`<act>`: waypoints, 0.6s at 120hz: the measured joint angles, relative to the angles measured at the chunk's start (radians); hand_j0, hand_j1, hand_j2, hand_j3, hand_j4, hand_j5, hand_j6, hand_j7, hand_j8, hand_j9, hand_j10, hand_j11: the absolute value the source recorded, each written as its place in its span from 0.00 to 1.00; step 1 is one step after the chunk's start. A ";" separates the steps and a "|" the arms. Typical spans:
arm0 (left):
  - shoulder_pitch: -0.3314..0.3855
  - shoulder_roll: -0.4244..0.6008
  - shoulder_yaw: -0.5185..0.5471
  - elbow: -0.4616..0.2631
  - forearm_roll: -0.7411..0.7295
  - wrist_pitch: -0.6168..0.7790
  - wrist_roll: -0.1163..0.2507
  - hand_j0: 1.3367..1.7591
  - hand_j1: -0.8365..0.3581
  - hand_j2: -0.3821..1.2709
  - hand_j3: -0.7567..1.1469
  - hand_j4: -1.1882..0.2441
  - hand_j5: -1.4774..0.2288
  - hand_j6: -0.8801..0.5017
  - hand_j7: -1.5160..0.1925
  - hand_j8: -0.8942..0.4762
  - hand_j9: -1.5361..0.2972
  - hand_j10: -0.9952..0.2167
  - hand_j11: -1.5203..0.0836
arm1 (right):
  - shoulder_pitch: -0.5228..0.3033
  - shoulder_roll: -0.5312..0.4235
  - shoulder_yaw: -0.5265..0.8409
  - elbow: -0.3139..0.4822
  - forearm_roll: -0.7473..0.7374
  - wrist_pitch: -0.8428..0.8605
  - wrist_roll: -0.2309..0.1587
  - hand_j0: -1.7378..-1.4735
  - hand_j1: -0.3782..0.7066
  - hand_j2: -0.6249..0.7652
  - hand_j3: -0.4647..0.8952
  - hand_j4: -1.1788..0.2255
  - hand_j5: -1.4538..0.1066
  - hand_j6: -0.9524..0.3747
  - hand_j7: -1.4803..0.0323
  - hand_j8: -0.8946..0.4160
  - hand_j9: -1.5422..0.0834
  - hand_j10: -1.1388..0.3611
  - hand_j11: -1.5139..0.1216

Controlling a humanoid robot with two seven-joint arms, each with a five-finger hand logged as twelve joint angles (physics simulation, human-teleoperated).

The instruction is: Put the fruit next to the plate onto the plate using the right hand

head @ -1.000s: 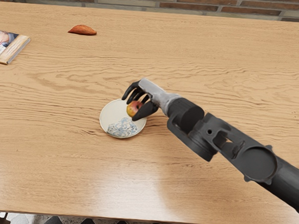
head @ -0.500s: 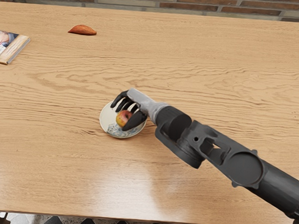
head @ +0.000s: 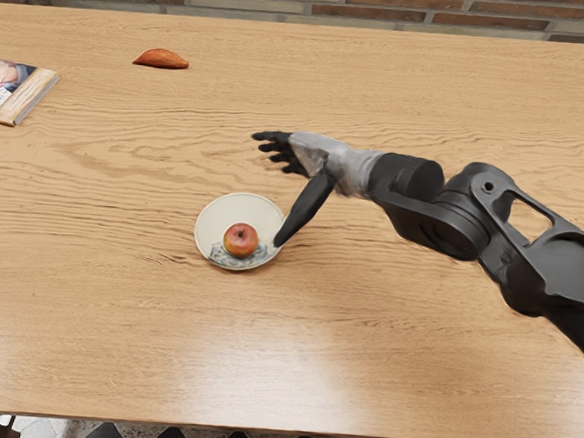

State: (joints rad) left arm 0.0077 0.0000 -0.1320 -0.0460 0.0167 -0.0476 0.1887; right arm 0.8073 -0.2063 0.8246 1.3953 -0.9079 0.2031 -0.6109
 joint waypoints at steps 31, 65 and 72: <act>0.001 0.000 0.001 -0.018 -0.001 0.000 0.001 0.76 0.98 0.23 0.40 0.82 0.86 0.63 0.88 0.64 0.83 0.81 0.94 | -0.089 -0.268 0.196 -0.006 0.276 0.307 0.000 0.30 0.04 0.45 0.34 0.83 0.92 0.71 0.97 0.67 0.94 0.75 0.91; 0.000 0.000 0.002 -0.020 0.000 0.000 0.010 0.76 0.98 0.23 0.40 0.82 0.86 0.63 0.88 0.64 0.83 0.81 0.94 | -0.162 -0.393 0.276 -0.024 0.307 0.401 0.000 0.30 0.03 0.45 0.34 0.84 0.93 0.71 0.98 0.68 0.95 0.76 0.92; 0.000 0.000 0.002 -0.020 0.000 0.000 0.010 0.76 0.98 0.23 0.40 0.82 0.86 0.63 0.88 0.64 0.83 0.81 0.94 | -0.175 -0.400 0.294 -0.032 0.308 0.404 0.000 0.30 0.03 0.45 0.34 0.84 0.93 0.72 0.98 0.68 0.95 0.76 0.92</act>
State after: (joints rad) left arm 0.0078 0.0000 -0.1304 -0.0659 0.0170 -0.0476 0.1988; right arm 0.6319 -0.6067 1.1191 1.3632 -0.5997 0.6072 -0.6109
